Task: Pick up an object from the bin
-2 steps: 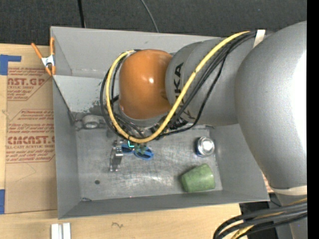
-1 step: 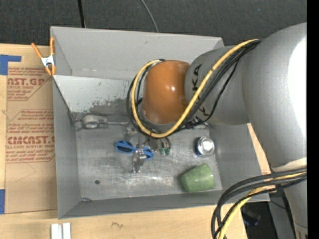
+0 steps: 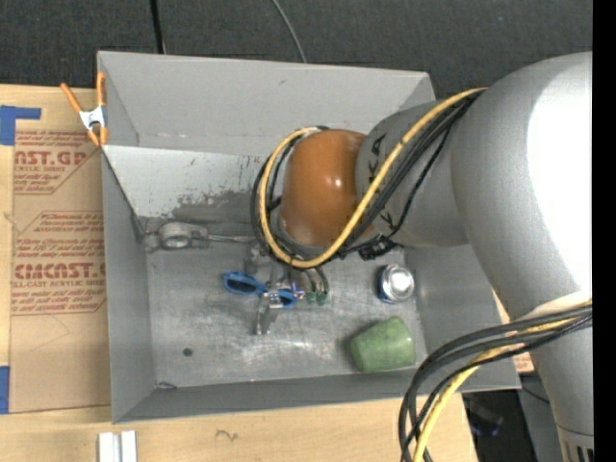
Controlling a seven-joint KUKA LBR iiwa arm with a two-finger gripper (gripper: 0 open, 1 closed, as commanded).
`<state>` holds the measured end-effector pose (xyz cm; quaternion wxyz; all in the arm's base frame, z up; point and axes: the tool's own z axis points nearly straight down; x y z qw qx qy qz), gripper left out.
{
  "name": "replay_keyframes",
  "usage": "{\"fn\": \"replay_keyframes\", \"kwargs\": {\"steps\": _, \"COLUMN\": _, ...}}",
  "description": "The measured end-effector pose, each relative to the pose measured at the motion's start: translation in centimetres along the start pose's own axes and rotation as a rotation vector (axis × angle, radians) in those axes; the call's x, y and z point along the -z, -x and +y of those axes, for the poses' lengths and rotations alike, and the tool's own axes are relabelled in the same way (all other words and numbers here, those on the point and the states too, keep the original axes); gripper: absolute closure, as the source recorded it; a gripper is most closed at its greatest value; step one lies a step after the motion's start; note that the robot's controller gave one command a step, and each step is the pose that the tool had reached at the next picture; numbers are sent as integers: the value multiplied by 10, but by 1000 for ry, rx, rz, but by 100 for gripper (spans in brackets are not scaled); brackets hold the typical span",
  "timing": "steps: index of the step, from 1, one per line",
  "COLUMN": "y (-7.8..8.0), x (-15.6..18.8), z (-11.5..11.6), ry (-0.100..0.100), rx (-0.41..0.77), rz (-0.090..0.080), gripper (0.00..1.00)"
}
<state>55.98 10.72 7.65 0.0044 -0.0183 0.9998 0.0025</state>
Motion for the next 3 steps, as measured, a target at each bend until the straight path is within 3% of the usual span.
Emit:
{"fn": "replay_keyframes", "kwargs": {"steps": 1, "y": -1, "x": 2, "z": 0, "ry": -2, "rx": 1, "rz": 9, "gripper": 100}}
{"fn": "replay_keyframes", "kwargs": {"steps": 2, "y": -6, "x": 152, "z": -10, "ry": -4, "rx": 264, "rz": 0, "gripper": 100}}
{"fn": "replay_keyframes", "kwargs": {"steps": 3, "y": 34, "x": 174, "z": 36, "ry": -1, "rx": 363, "rz": 2, "gripper": 100}}
